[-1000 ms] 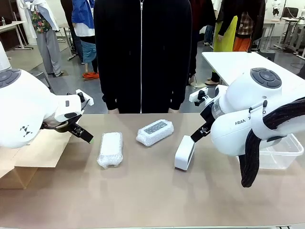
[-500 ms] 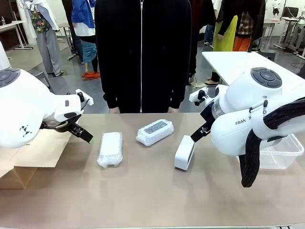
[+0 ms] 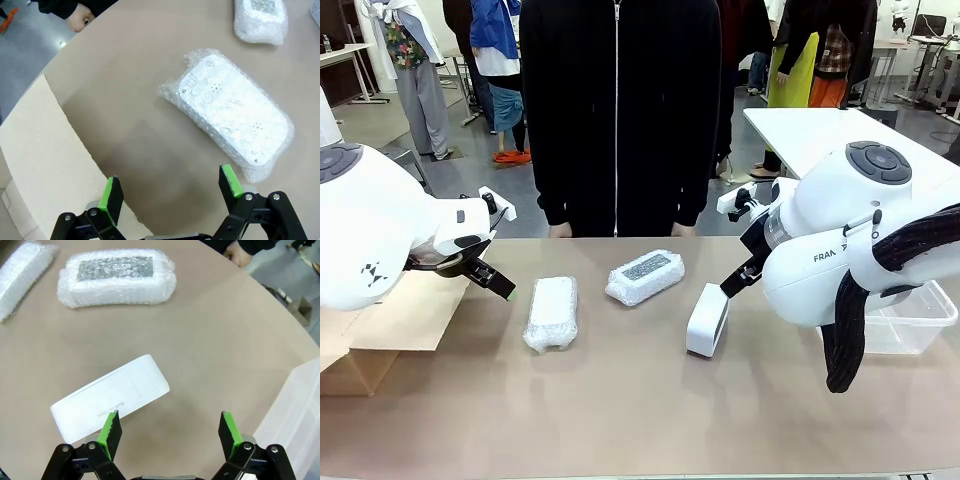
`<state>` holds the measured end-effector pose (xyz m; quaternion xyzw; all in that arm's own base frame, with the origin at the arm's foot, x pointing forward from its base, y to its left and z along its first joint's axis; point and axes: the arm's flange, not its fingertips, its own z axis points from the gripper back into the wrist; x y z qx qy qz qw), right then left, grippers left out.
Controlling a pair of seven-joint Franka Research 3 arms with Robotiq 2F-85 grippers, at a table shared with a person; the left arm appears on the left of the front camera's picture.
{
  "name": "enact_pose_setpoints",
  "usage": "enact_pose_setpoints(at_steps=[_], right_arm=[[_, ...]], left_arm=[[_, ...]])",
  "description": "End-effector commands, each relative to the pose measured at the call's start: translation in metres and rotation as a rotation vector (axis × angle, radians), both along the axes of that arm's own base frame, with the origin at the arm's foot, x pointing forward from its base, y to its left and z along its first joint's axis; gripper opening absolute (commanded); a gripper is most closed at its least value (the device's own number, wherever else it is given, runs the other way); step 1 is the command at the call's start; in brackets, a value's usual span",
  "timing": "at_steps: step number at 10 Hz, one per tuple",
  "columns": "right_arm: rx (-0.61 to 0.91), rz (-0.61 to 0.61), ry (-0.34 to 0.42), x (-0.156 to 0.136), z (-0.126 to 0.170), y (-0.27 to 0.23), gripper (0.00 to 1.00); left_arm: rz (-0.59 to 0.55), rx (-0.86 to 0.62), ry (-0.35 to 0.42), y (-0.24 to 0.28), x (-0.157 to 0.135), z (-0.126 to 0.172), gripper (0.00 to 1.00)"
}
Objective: Separate and place wrapped and unwrapped clocks.
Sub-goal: Pick up the Digital clock indicated by the person.
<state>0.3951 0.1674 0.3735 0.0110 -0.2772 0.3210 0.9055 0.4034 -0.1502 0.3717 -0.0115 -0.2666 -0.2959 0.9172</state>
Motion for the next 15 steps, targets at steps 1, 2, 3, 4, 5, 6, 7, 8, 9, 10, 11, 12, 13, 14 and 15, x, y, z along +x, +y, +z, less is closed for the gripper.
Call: enact_pose_setpoints(at_steps=[1, 2, 3, 4, 5, 6, 7, 8, 9, 10, 11, 12, 13, 14, 15], right_arm=[[0.000, 0.000, 0.000, 0.000, 0.000, 0.000, 1.00], [0.000, 0.000, 0.000, 0.000, 0.000, 0.000, 1.00], [0.000, 0.000, 0.000, 0.000, 0.000, 0.000, 1.00], [0.000, 0.000, 0.000, 0.000, 0.000, 0.000, 1.00], [0.040, 0.053, 0.052, -0.005, 0.021, -0.012, 1.00], [0.050, 0.099, 0.067, -0.010, 0.050, -0.027, 1.00], [0.071, 0.175, 0.088, -0.023, 0.083, -0.046, 1.00], [0.100, 0.250, 0.109, -0.036, 0.106, -0.056, 1.00], [0.127, 0.315, 0.118, -0.046, 0.126, -0.063, 1.00], [0.144, 0.376, 0.105, -0.059, 0.143, -0.071, 1.00], [0.163, 0.417, 0.078, -0.072, 0.158, -0.075, 1.00], [0.176, 0.437, 0.030, -0.086, 0.172, -0.074, 1.00], [0.192, 0.460, 0.013, -0.093, 0.178, -0.076, 1.00], [0.224, 0.472, 0.000, -0.093, 0.182, -0.078, 1.00], [0.248, 0.487, 0.002, -0.092, 0.181, -0.082, 1.00]], left_arm=[[0.000, 0.000, 0.000, 0.000, 0.000, 0.000, 1.00], [0.000, 0.000, 0.000, 0.000, 0.000, 0.000, 1.00], [0.000, 0.000, 0.000, 0.000, 0.000, 0.000, 1.00], [0.000, 0.000, 0.000, 0.000, 0.000, 0.000, 1.00], [-0.010, -0.012, 0.014, 0.017, -0.002, 0.016, 1.00], [-0.032, -0.028, 0.041, 0.037, -0.005, 0.037, 1.00], [-0.064, -0.077, 0.078, 0.059, -0.016, 0.059, 1.00], [-0.099, -0.141, 0.105, 0.074, -0.025, 0.080, 1.00], [-0.133, -0.191, 0.117, 0.088, -0.032, 0.101, 1.00], [-0.168, -0.238, 0.100, 0.096, -0.046, 0.116, 1.00], [-0.196, -0.256, 0.068, 0.103, -0.058, 0.131, 1.00], [-0.240, -0.264, 0.030, 0.106, -0.071, 0.147, 1.00], [-0.266, -0.278, -0.004, 0.106, -0.083, 0.154, 1.00], [-0.280, -0.284, -0.034, 0.106, -0.087, 0.163, 1.00], [-0.291, -0.296, -0.044, 0.109, -0.091, 0.165, 1.00]])
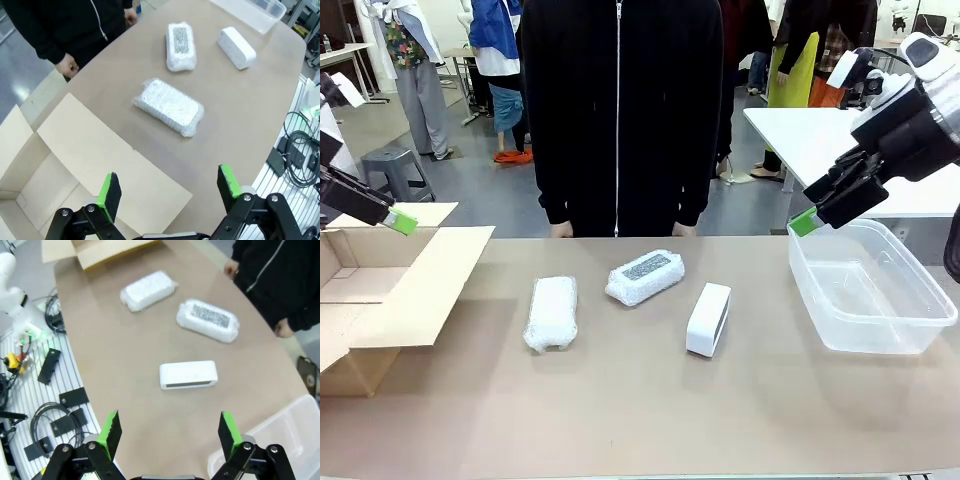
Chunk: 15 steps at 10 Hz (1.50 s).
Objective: Separate and place wrapped and unwrapped clocks.
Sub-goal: Pick up the Digital clock indicated by the person.
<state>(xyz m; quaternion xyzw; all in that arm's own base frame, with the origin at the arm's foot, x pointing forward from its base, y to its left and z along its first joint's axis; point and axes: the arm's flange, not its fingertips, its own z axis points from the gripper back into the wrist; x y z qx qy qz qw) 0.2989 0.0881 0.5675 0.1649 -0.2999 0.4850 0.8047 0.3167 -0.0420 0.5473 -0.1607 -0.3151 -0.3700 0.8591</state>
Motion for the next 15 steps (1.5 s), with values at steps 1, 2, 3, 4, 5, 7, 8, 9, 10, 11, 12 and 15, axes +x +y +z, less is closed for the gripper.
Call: enact_pose_setpoints(at_steps=[1, 2, 3, 4, 5, 7, 8, 9, 10, 11, 12, 15], right_arm=[[0.057, 0.053, 0.015, 0.007, -0.016, -0.009, 1.00], [0.077, 0.051, 0.008, 0.009, -0.017, -0.012, 1.00], [0.084, 0.057, 0.001, 0.008, -0.019, -0.016, 1.00], [0.093, 0.056, -0.004, 0.008, -0.019, -0.018, 1.00], [0.105, 0.059, -0.008, 0.008, -0.019, -0.020, 1.00], [0.118, 0.059, -0.016, 0.008, -0.021, -0.025, 1.00], [0.125, 0.064, -0.018, 0.008, -0.021, -0.027, 1.00], [0.127, 0.070, -0.017, 0.009, -0.021, -0.027, 1.00], [0.127, 0.078, -0.024, 0.008, -0.020, -0.027, 1.00], [0.132, 0.091, -0.031, 0.008, -0.020, -0.027, 1.00], [0.142, 0.087, -0.035, 0.008, -0.021, -0.027, 1.00], [0.118, 0.060, -0.031, 0.012, -0.005, -0.026, 1.00]], left_arm=[[-0.043, -0.044, -0.007, 0.002, -0.005, -0.011, 1.00], [-0.049, -0.045, -0.006, 0.004, -0.005, -0.011, 1.00], [-0.056, -0.051, -0.017, 0.005, -0.008, -0.010, 1.00], [-0.062, -0.051, -0.025, 0.005, -0.009, -0.007, 1.00], [-0.070, -0.046, -0.033, 0.004, -0.009, -0.005, 1.00], [-0.084, -0.077, -0.034, 0.003, -0.009, -0.006, 1.00], [-0.084, -0.075, -0.043, 0.000, -0.010, -0.007, 1.00], [-0.093, -0.078, -0.057, -0.004, -0.012, -0.007, 1.00], [-0.102, -0.078, -0.069, -0.005, -0.013, -0.006, 1.00], [-0.111, -0.072, -0.073, -0.005, -0.013, -0.006, 1.00], [-0.103, -0.074, -0.067, -0.006, -0.011, -0.006, 1.00], [-0.080, -0.047, -0.046, -0.004, -0.005, 0.007, 1.00]])
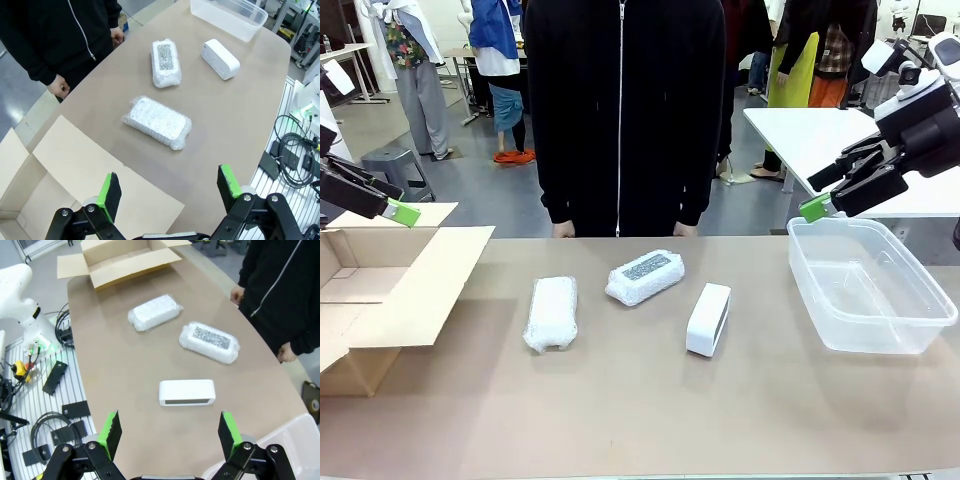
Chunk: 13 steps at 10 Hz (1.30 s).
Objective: Separate and place wrapped and unwrapped clocks.
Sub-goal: Pick up the Digital clock indicated by the person.
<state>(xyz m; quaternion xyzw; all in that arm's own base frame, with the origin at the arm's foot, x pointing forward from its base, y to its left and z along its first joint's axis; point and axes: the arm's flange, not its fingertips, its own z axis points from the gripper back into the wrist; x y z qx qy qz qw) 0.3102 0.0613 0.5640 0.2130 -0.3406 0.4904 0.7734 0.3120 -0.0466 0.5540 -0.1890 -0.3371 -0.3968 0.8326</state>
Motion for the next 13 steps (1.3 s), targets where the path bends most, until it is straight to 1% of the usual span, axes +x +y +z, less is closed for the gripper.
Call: enact_pose_setpoints(at_steps=[1, 13], right_arm=[[-0.007, 0.006, 0.008, 0.0006, -0.0017, 0.0006, 1.00], [-0.007, 0.006, 0.008, 0.0006, -0.0017, 0.0006, 1.00]], left_arm=[[-0.003, 0.010, -0.004, 0.0007, 0.0002, -0.0002, 1.00], [-0.003, 0.010, -0.004, 0.0007, 0.0002, -0.0002, 1.00]])
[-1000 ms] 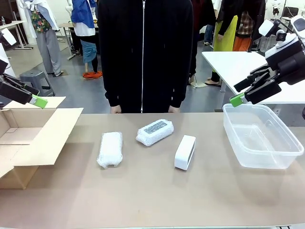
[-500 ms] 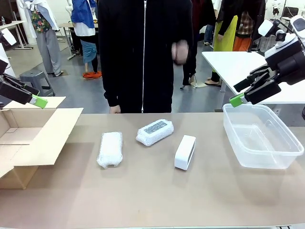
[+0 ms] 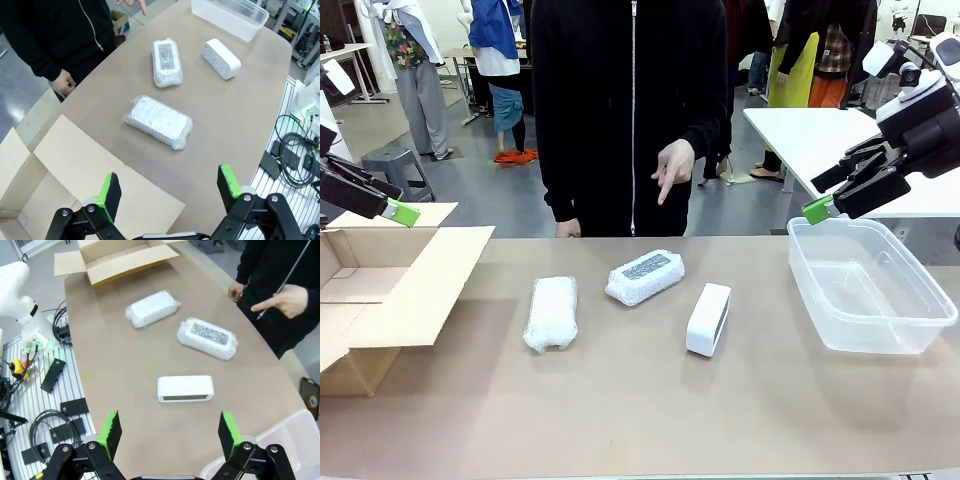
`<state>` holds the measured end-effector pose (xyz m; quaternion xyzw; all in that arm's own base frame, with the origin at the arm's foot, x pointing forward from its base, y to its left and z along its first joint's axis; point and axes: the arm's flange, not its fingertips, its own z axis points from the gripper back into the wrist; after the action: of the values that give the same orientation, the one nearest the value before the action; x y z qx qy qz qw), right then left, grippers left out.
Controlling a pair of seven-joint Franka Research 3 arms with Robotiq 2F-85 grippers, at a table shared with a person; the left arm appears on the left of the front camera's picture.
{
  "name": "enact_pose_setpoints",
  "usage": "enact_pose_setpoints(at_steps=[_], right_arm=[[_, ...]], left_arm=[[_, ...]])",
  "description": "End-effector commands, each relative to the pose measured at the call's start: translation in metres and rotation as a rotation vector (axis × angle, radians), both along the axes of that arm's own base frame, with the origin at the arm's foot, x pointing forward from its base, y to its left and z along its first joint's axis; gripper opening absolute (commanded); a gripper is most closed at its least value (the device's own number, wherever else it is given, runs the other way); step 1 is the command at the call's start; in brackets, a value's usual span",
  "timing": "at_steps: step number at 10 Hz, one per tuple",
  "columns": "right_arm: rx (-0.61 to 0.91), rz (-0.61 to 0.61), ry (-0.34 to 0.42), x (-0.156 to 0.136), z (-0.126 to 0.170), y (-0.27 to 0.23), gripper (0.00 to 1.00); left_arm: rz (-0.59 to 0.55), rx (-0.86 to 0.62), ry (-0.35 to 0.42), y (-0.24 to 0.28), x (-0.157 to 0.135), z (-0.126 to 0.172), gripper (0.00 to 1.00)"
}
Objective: Separate and place wrapped and unwrapped clocks.
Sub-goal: Pick up the Digital clock indicated by the person.
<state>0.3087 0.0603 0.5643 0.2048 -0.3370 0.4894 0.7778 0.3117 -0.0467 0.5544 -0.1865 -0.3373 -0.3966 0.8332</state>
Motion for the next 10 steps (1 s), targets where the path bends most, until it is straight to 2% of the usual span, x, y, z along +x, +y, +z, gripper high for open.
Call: enact_pose_setpoints(at_steps=[1, 10], right_arm=[[0.011, 0.016, 0.007, 0.0021, -0.0020, 0.0016, 1.00], [0.011, 0.016, 0.007, 0.0021, -0.0020, 0.0016, 1.00]], left_arm=[[-0.006, 0.006, -0.002, 0.0008, 0.0006, -0.0006, 1.00], [-0.006, 0.006, -0.002, 0.0008, 0.0006, -0.0006, 1.00]])
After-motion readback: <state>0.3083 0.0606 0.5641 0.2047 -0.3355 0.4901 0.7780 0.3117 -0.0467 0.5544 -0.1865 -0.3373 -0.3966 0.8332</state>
